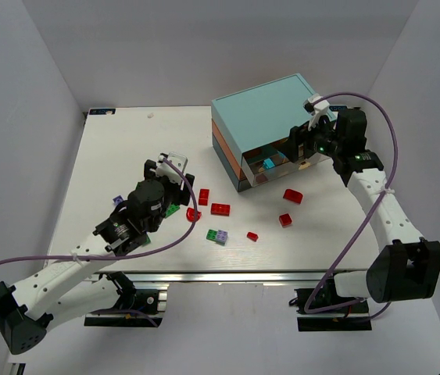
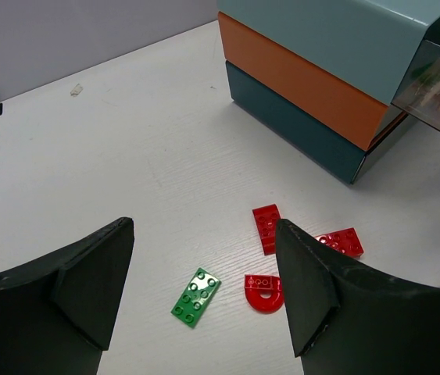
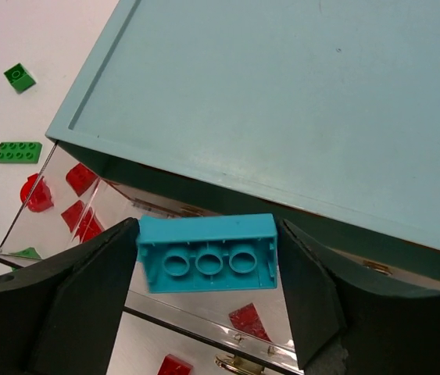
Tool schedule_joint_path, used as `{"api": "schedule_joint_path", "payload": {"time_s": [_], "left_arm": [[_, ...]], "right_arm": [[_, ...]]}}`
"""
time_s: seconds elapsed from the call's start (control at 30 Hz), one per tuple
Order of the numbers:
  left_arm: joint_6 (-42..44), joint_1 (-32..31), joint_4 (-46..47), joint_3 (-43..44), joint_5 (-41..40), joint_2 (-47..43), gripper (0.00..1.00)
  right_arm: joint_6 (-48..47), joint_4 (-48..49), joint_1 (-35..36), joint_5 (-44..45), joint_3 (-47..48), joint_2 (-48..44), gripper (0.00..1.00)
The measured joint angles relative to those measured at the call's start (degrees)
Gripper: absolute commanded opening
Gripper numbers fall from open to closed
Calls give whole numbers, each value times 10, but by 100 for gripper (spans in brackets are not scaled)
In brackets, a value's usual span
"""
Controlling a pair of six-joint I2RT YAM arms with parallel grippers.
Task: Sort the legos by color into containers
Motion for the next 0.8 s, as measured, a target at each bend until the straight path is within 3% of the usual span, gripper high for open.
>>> {"api": "schedule_joint_path", "payload": {"time_s": [0.2,0.27,0.33,0.37,0.4,0.47,0.5,0.53,0.63,0.67,0.73,0.8], "left_arm": [[0,0,0,0,4,-3,82],[0,0,0,0,6,-4,83],[0,0,0,0,6,-4,82],[0,0,0,0,6,-5,82],[0,0,0,0,6,-5,82],[0,0,0,0,6,-6,78],[0,0,0,0,7,-7,75],[-1,0,0,0,8,-8,58],[-5,0,0,0,14,-12,27],[-5,0,0,0,15,-13,13],[-3,0,1,0,19,-14,8],[-3,0,0,0,23,-15,10]], "right_arm": [[2,-1,0,9,1,0,80],[2,-1,0,11,1,0,77],[0,-1,0,13,1,-1,67],[-1,-2,0,13,1,-4,60],[-2,-3,0,14,0,-10,35],[-2,2,0,19,-11,-38,9],[-6,3,0,21,-24,-63,0],[-9,3,-1,23,-42,-94,0],[-17,5,-4,25,-96,-195,0],[-20,0,-5,26,-108,-223,0],[-26,2,-7,27,-135,-265,0],[-36,-1,-10,25,-169,-298,0]]}}
